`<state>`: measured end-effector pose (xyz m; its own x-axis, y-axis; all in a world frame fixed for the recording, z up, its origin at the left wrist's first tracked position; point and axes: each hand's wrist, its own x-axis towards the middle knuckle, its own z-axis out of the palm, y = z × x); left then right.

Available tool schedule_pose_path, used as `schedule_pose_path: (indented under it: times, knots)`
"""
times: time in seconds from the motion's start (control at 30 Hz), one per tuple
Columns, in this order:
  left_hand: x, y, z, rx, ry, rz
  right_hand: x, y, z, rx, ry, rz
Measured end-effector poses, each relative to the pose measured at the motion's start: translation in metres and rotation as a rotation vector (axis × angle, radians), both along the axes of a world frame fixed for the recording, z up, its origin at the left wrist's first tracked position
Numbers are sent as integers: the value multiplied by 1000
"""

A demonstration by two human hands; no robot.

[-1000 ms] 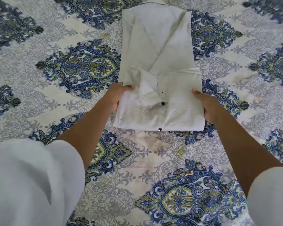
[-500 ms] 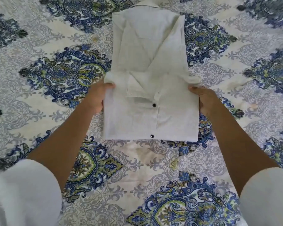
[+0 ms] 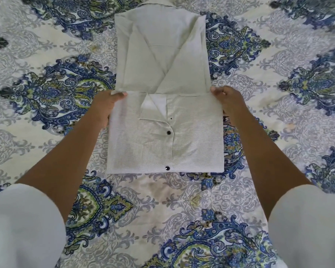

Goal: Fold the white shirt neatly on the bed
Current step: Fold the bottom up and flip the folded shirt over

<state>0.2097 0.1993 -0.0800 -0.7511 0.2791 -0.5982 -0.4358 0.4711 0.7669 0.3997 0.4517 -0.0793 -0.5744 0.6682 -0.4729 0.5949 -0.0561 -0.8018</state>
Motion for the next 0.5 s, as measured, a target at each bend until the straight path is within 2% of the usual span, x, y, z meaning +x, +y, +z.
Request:
schedule_pose_path:
  times: [0.07,0.1,0.17,0.2,0.23,0.3,0.37,0.5]
  knots:
    - [-3,2,-4,-34,105,36,9,7,3,-138,72,-34]
    - [-2,4,-5,-124,235,16,14,11,2,-199,103,-39]
    - [12,18,-3,-377,643,-155,24,15,2,-265,129,-57]
    - [25,28,1,-411,834,-258,27,14,4,-276,142,-65]
    - [39,41,5,-393,943,-354,28,14,3,-274,155,-68]
    - [64,69,10,-320,1035,-552,27,12,2,-227,173,-61]
    - [83,97,7,-291,1047,-722,25,12,1,-152,176,-59]
    - [102,134,-5,-241,1036,-868,28,22,-3,-154,200,-75]
